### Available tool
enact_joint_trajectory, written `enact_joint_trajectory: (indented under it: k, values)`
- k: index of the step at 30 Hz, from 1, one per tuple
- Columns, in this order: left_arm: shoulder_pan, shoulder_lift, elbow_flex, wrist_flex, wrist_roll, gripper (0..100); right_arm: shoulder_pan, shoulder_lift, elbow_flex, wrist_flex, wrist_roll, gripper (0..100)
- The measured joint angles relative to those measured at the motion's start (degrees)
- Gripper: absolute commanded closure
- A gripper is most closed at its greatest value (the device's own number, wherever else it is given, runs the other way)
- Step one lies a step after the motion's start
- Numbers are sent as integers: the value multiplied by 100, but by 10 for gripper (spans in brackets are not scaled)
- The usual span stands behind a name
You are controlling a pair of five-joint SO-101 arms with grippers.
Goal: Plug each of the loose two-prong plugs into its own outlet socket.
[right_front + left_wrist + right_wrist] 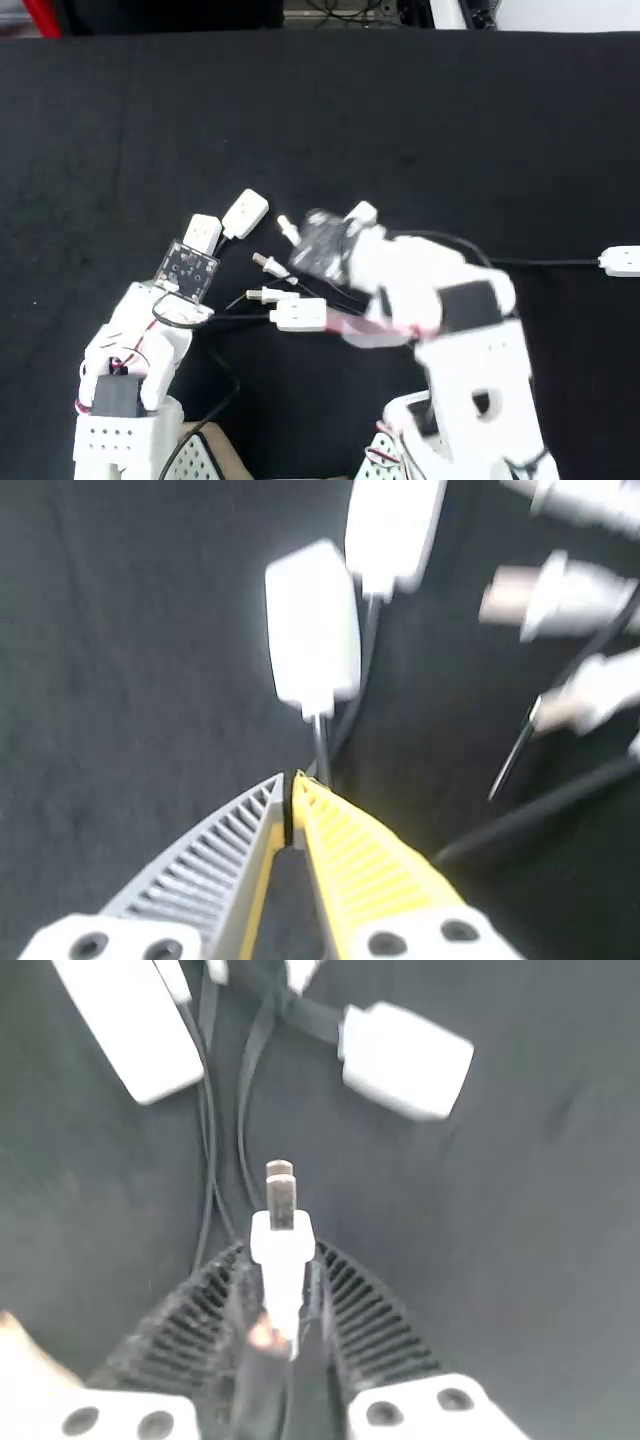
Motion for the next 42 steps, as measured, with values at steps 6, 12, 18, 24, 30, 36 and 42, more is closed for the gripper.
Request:
enact_joint_trajectory:
  k: [6,12,18,24,30,36,42]
  values:
    - [589,0,-818,0,1345,971,-1459,-527,-1213,44,-1873,987]
    - [1389,-237,-879,0,1697,970,-1609,-659,-1363,-123,-2409,987]
    - [1486,-352,-1125,-9,1785,970,-1609,-774,-1178,-79,-1978,987]
    - [1248,-387,-2048,185,2804,970,-1644,-1257,-202,-510,-1829,987]
    - [1662,-396,-2426,598,3200,972,-2286,-1749,369,-721,-1829,987]
    - [2347,-396,-2418,607,2831,971,-2391,-1292,835,-1407,-1829,987]
    - [2857,-387,-2189,607,2523,972,-2382,-721,932,-1952,-1829,987]
